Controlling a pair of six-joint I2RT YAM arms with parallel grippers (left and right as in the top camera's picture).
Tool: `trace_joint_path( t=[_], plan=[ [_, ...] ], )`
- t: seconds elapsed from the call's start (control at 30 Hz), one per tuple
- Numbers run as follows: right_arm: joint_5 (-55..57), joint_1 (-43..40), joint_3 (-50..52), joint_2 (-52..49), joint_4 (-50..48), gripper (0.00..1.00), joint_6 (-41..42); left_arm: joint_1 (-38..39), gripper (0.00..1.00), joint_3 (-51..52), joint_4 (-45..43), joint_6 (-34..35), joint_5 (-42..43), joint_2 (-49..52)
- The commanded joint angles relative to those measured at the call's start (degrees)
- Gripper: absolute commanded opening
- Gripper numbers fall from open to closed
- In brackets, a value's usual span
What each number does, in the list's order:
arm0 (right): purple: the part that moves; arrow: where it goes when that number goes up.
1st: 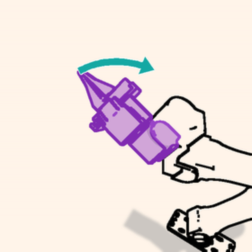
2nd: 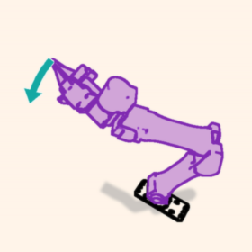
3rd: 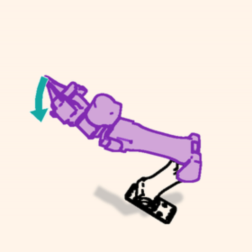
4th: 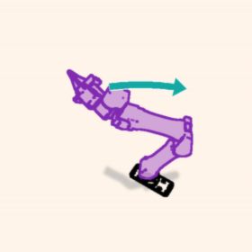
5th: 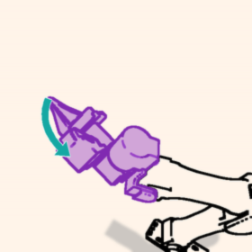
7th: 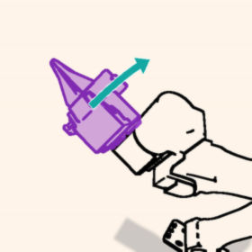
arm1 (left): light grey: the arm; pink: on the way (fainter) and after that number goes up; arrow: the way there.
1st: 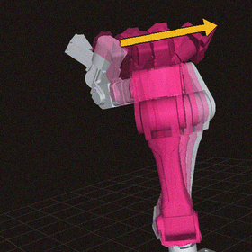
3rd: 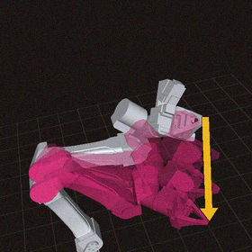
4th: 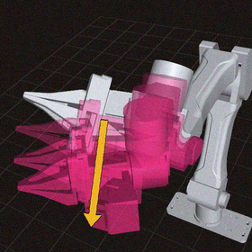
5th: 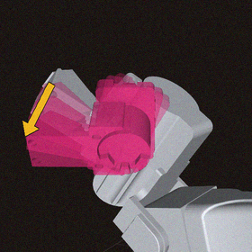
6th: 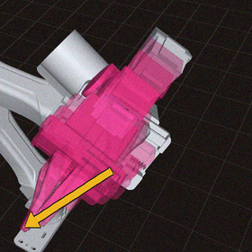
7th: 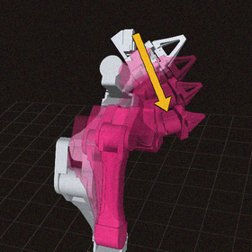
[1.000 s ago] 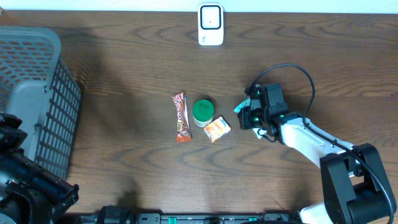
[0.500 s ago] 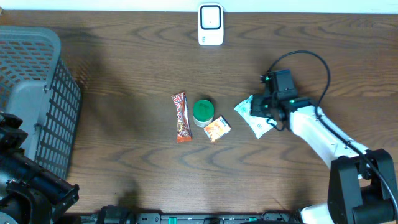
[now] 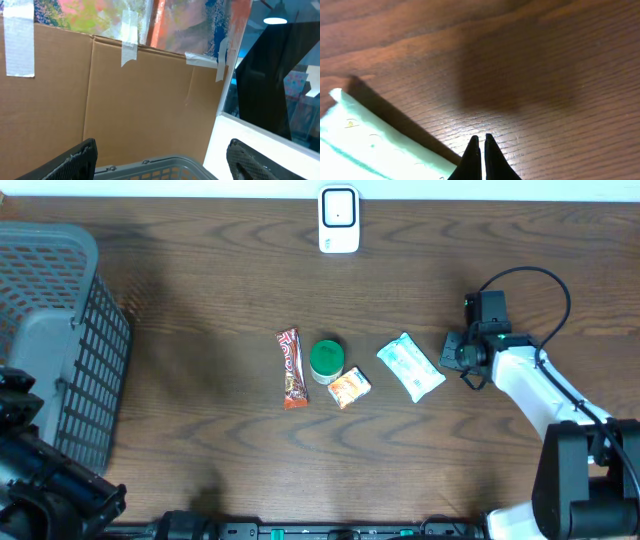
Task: Scan the item barcode
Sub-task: 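Grasp the mint-green wipes pack with the right gripper, then lift the wipes pack and turn it with the right gripper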
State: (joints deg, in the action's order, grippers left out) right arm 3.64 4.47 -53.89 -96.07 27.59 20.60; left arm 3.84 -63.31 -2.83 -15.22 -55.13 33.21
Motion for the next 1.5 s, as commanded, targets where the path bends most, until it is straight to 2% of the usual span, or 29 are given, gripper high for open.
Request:
trace_joint_path(
  t=[0.0, 0.2, 0.37, 0.57, 0.7, 0.93, 0.97, 1.03, 1.1, 1.13, 1.23, 1.47],
  plan=[
    [-0.33, 0.52, -0.74, -3.74, 0.07, 0.01, -0.52, -0.28, 0.83, 0.22, 0.02, 0.59, 0.72, -1.27],
    [-3.89, 1.55, -0.74, -7.48, 0.31, 0.01, -0.52, -0.31, 0.83, 0.26, 0.24, 0.59, 0.72, -2.73],
    [-13.44, 2.78, -0.74, -7.48, 1.92, 0.01, -1.25, -0.31, 0.83, 0.33, 0.42, 0.59, 0.72, -3.65],
    [-23.87, 5.07, -0.74, -7.45, 9.44, 0.01, -0.76, -0.31, 0.83, 0.39, 0.42, 0.59, 0.72, -4.17],
    [-26.51, 6.45, -0.74, -7.43, 15.1, 0.01, 2.14, -0.31, 0.83, 0.48, 0.42, 0.59, 0.72, -4.26],
    [-26.49, 6.54, -1.6, -6.69, 19.76, 0.01, 2.38, -0.31, 0.83, 0.48, 0.42, 0.59, 0.72, -4.26],
    [-26.45, 6.1, -2.19, -6.16, 20.92, 0.04, 2.32, -0.31, 0.83, 0.48, 0.42, 0.59, 0.72, -4.26],
    [-26.01, 5.18, -3.61, -4.79, 22.91, 0.32, 1.46, -0.31, 0.83, 0.48, 0.42, 0.59, 0.72, -4.26],
    [-26.03, 4.46, -4.81, -3.08, 23.34, 0.73, -1.09, -0.31, 0.83, 0.48, 0.42, 0.59, 0.72, -4.26],
    [-26.03, 4.15, -5.18, -2.23, 22.8, 0.99, -2.8, -0.31, 0.83, 0.55, 0.42, 0.59, 0.74, -4.26],
    [-26.01, 3.65, -5.31, -0.9, 19.43, 0.99, -7.82, -0.31, 0.83, 0.92, 0.44, 0.57, 1.25, -4.28],
    [-26.49, 3.3, -5.25, -3.37, 11.13, 0.99, -10.84, -0.31, 0.83, 2.47, 0.42, 0.57, 3.41, -4.35]
  ],
)
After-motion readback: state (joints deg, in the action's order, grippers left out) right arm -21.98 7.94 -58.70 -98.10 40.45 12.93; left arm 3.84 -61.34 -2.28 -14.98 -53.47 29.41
